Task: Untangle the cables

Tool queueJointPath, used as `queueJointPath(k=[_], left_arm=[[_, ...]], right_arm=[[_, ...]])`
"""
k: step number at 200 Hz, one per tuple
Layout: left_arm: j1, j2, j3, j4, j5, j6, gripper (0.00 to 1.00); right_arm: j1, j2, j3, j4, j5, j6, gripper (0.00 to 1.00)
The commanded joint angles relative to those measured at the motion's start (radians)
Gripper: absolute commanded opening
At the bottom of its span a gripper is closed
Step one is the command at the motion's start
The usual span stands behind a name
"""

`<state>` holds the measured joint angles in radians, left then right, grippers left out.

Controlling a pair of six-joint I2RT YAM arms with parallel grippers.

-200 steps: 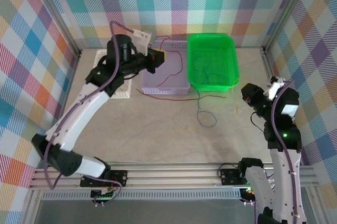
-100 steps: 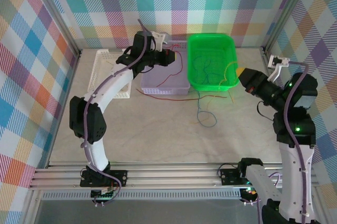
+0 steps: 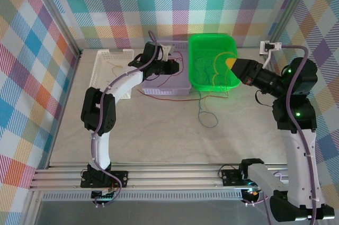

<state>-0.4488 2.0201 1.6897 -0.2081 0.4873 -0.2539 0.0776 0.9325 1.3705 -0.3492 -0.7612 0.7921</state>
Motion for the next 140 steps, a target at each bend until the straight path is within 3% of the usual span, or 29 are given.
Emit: queueJointPath(k=[1,24,41,76,140], left_arm=[[0.009,-0.014,-0.020,0.035,0.045,-0.016,0.33],[0.009,-0.053,-0.049,0.053,0.059,-0.034,0.56],[0.009,-0.086,-0.069,0.057,0.079,-0.042,0.64],[0.009,-0.227,-0.165,0.128,0.097,-0.095,0.74],[-0.025,-0.545,-0.457,0.479,0.242,-0.347,0.83]], right_arm=[[0.034,0.011,0.046,0.060,-0.026,0.006,0.00],[0.057,0.032,0.057,0.071,-0.024,0.009,0.00],[0.070,0.049,0.062,0.082,-0.029,0.023,0.00],[0.087,0.078,0.062,0.119,-0.043,0.054,0.00],[0.104,0.137,0.071,0.193,-0.090,0.113,0.00]])
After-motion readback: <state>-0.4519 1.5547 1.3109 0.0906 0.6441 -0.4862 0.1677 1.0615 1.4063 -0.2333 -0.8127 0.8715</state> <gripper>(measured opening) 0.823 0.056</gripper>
